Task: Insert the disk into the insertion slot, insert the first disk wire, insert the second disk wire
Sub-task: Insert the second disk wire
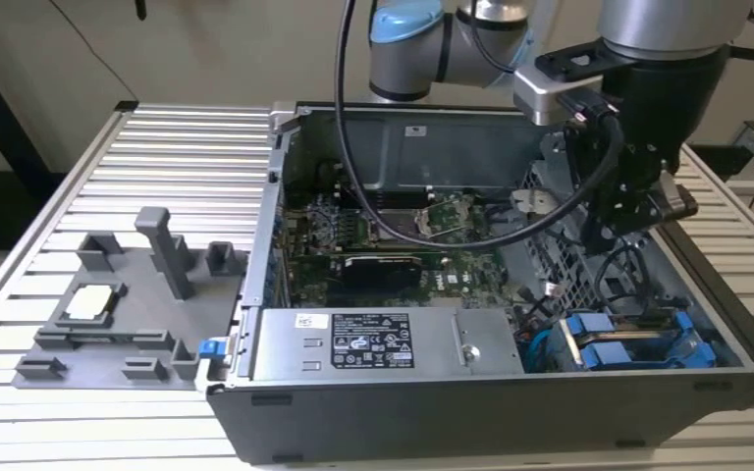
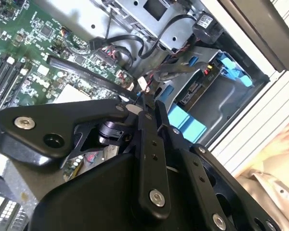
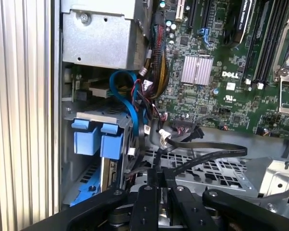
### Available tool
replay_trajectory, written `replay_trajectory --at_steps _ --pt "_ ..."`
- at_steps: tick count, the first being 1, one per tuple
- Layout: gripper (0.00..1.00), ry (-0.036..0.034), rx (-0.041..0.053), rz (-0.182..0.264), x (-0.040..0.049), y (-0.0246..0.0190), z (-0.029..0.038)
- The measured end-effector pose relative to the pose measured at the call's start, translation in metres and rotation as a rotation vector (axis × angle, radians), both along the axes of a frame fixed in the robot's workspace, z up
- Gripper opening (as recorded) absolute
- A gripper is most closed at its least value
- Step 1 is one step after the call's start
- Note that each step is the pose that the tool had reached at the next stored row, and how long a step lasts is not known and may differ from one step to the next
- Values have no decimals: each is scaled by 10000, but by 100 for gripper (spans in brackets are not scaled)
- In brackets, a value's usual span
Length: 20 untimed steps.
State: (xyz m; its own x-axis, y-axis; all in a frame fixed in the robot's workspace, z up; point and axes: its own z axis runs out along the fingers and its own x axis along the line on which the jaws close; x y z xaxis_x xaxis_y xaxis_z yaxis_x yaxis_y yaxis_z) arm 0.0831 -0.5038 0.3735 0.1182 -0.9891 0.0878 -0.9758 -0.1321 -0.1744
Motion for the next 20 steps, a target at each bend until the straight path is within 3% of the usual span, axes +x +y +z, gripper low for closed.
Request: replay_trajectory --at_steps 20 --pt "16 80 -1 -2 200 -438 -21"
